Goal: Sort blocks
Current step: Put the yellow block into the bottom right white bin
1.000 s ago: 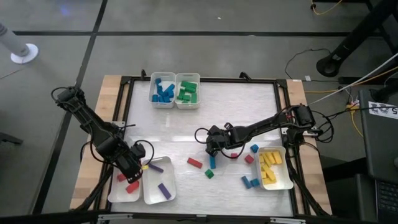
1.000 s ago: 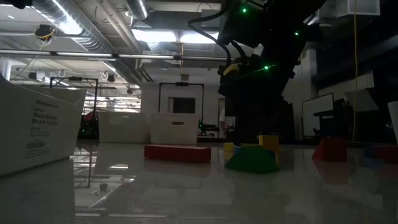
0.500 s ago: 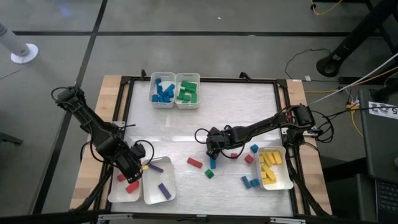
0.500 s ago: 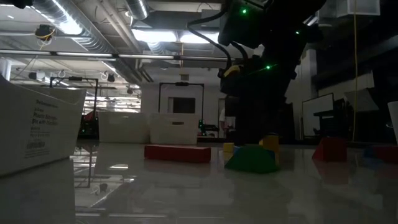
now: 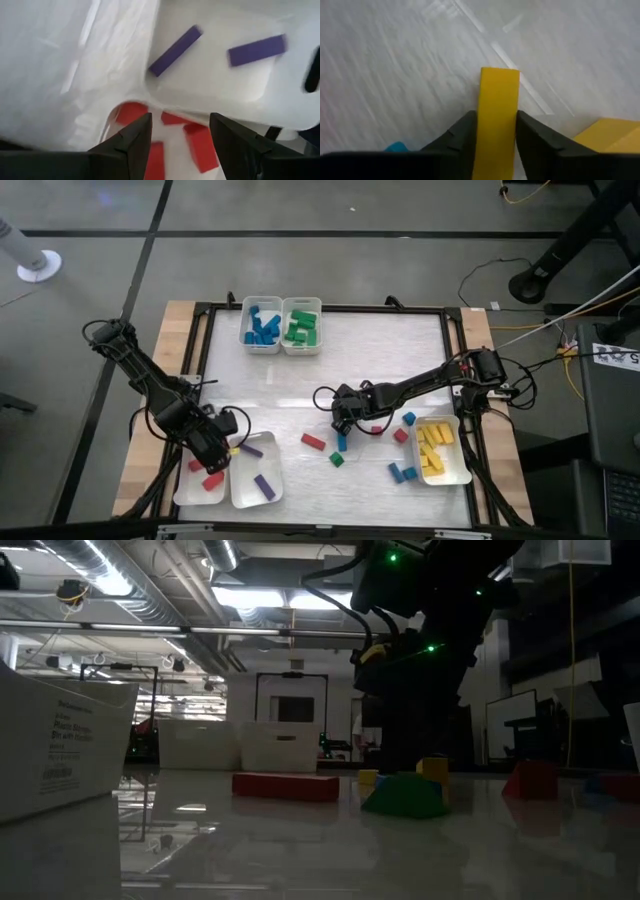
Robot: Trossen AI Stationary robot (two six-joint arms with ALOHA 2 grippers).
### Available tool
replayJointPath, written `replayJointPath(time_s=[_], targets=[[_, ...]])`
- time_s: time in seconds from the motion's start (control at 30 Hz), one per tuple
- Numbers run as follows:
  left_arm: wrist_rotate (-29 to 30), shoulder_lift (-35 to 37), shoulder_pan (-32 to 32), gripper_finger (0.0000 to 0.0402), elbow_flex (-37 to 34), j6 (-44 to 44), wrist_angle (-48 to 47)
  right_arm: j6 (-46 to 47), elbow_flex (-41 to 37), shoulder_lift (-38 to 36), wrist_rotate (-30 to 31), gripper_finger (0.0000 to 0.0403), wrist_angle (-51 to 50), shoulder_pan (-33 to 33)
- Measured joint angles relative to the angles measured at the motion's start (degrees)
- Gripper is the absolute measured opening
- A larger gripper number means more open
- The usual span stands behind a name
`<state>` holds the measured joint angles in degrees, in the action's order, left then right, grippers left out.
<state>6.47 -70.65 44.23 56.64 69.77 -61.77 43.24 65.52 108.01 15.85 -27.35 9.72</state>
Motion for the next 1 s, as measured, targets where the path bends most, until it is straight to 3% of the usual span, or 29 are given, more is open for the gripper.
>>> replayJointPath(time_s=[0.2, 0.47, 0.67, 0.83, 1.0], targets=[[3.8, 0.0, 0.0, 0.0188, 0.0, -6.2, 6.9, -0.2, 0.0, -0.1, -1.1, 0.0092, 0.2, 0.0], [12.3, 0.0, -0.1, 0.0188, 0.0, -16.3, 16.9, -3.5, 5.2, 0.0, -6.9, 0.0117, -6.5, 0.0], [18.7, 0.0, -0.1, 0.0188, 0.0, -21.8, 18.6, -6.6, 14.8, 0.0, -8.6, 0.0112, -21.8, 0.0], [27.0, 0.0, -2.0, 0.0188, 0.0, -25.5, 20.2, -6.6, 23.9, 0.0, -13.8, 0.0117, -36.6, 0.1], [29.0, -0.2, -6.2, 0.0188, 0.0, -33.2, 24.8, -5.9, 30.8, 0.0, -16.8, 0.0117, -48.2, 2.0]])
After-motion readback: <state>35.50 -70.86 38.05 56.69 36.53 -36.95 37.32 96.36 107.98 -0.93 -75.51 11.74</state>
